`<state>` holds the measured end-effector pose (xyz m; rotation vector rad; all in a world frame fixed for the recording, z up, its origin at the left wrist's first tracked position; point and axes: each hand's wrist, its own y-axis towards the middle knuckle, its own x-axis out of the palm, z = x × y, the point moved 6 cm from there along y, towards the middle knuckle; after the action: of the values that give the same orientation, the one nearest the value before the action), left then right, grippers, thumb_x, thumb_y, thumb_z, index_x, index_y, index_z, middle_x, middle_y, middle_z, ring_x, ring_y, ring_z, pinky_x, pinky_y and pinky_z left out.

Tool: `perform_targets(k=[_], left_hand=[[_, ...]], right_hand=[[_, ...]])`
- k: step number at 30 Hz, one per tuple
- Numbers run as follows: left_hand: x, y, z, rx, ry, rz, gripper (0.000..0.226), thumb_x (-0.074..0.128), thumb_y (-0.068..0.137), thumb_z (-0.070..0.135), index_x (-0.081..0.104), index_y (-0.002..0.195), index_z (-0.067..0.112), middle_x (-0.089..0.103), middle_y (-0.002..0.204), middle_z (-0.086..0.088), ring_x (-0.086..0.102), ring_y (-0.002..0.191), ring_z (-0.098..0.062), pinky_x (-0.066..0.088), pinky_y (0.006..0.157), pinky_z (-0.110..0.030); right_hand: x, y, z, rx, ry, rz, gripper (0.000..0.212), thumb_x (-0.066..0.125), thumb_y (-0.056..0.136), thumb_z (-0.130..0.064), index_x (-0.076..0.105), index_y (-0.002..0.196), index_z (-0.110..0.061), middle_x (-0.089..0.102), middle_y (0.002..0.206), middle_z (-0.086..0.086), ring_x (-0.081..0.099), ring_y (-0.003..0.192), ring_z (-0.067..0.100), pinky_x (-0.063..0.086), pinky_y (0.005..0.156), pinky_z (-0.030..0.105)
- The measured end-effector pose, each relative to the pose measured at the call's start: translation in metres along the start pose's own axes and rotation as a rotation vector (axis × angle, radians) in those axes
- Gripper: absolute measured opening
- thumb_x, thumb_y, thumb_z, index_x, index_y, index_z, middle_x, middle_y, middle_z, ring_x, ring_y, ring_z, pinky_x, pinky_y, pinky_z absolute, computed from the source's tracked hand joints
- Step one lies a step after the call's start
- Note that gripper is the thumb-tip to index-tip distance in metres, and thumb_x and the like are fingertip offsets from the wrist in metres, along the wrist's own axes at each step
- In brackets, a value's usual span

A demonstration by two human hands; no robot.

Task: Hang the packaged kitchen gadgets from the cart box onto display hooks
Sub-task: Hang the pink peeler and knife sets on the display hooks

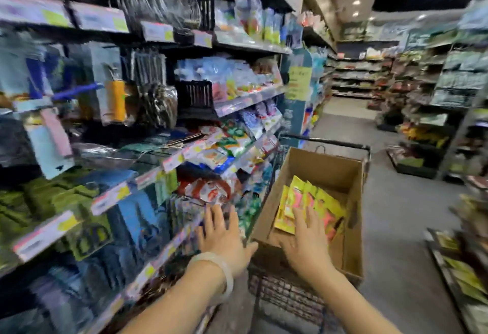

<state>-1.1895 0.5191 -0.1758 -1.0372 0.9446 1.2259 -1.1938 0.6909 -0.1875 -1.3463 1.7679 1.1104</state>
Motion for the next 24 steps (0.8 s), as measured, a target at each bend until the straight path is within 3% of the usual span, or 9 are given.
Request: perform_targets(k=[13,20,24], left_hand=[[0.135,0.198,0.151,0.290,0.139,-0.254,0.083,0.040,0.092,0.054,-0.013,0.148,0.022,-0.026,0.154,-0.009,-0.023,0.142,-0.030,-0.002,0.117,-0.048],[0.190,0.345,0.177,0.307,0.097,-0.378,0.084,0.043,0.089,0.055,-0.007,0.149,0.023,-0.020,0.156,-0.008,-0.014,0.145,-0.028,0.005,0.117,-0.043],[0.223,0.394,0.174,0.299,0.088,-0.463,0.082,0.044,0.091,0.051,-0.007,0.149,0.021,-0.019,0.156,-0.008,-0.012,0.145,-0.027,0.006,0.118,-0.038]], right_hand=[[0.075,0.118,0.203,0.453,-0.009,-0.165,0.072,0.053,0.089,-0.045,0.017,0.147,-0.022,0.001,0.157,0.010,0.005,0.145,0.029,0.016,0.116,0.037],[0.168,0.227,0.292,0.713,0.195,-0.302,0.073,0.059,0.083,-0.048,0.029,0.140,-0.012,0.037,0.142,0.010,0.035,0.133,0.028,0.032,0.107,0.032],[0.231,0.254,0.354,0.879,0.278,-0.295,0.091,0.060,0.057,-0.069,0.042,0.133,-0.023,0.056,0.128,0.004,0.051,0.121,0.024,0.041,0.104,0.039]])
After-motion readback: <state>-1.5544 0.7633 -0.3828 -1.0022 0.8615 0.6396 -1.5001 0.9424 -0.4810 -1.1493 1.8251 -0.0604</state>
